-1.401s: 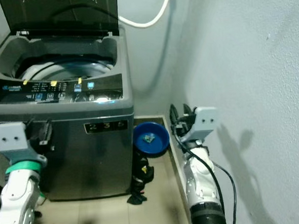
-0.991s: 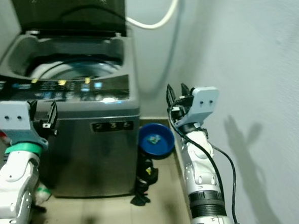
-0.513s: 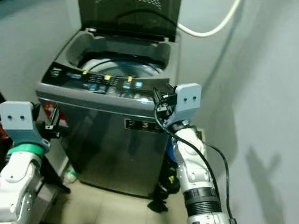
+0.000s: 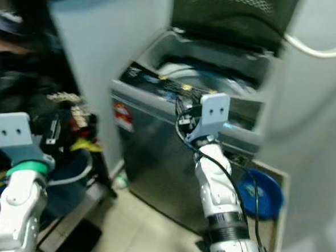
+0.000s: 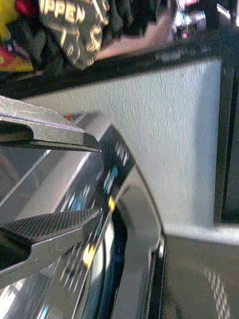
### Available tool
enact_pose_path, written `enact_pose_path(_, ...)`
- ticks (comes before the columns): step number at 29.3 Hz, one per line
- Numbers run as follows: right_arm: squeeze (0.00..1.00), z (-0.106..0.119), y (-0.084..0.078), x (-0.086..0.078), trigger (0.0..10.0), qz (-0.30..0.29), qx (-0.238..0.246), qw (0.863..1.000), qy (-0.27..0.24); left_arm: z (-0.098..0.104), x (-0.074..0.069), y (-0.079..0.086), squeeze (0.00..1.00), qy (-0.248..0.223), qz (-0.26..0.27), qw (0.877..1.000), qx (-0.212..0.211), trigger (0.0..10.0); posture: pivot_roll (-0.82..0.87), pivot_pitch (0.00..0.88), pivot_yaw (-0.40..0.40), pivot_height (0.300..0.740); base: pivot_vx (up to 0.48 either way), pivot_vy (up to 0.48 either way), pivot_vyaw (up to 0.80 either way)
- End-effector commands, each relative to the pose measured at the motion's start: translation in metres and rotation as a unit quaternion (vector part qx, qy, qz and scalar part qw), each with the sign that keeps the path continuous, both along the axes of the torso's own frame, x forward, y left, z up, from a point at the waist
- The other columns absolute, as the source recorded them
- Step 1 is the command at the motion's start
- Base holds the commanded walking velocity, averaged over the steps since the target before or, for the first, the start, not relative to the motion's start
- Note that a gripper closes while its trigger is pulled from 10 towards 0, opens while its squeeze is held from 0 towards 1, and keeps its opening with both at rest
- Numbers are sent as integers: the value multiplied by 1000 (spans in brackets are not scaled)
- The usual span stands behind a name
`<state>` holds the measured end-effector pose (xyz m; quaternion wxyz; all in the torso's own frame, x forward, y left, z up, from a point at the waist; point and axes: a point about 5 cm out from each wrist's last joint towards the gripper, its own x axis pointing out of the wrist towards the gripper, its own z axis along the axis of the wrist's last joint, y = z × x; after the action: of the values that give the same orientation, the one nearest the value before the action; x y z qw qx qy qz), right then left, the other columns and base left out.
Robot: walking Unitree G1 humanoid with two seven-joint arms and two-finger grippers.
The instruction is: Clothes washing
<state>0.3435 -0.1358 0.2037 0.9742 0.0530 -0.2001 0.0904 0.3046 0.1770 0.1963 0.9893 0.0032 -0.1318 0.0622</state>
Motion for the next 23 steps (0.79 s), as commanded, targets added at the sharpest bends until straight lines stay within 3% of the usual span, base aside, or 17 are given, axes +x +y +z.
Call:
enact_pose_path(1, 0, 0, -1, -1, 10000, -2, 7, 1000, 2, -5, 0, 3, 0, 14, 18, 1000, 0, 10000, 60, 5, -9, 740, 0, 0, 800)
enact_pose_path(11, 0, -3, 0, 0, 10000, -4, 12, 1000, 10, -3, -1, 8, 0, -1, 54, 999, -3, 10000, 61, 2, -12, 740, 0, 0, 800)
enact_pose_path(16, 0, -3, 1, 0, 10000, 0, 18, 1000, 14, -7, -2, 9, 0, 16, 62, 998, -4, 10000, 62, 2, -14, 740, 0, 0, 800)
enact_pose_path(17, 0, -3, 2, 0, 10000, 1, 17, 1000, 14, -10, -1, 8, 0, 41, 62, 997, -14, 10000, 63, 0, -19, 740, 0, 0, 800)
enact_pose_path(18, 0, -3, 2, 0, 10000, 1, 17, 1000, 14, -13, 0, 3, 0, 77, 8, 997, -17, 10000, 63, 0, -19, 740, 0, 0, 800)
enact_pose_path(23, 0, -3, 2, 0, 10000, 2, 18, 1000, 15, -10, 0, 0, 0, 85, -24, 996, -8, 10000, 61, 0, -20, 740, 0, 0, 800)
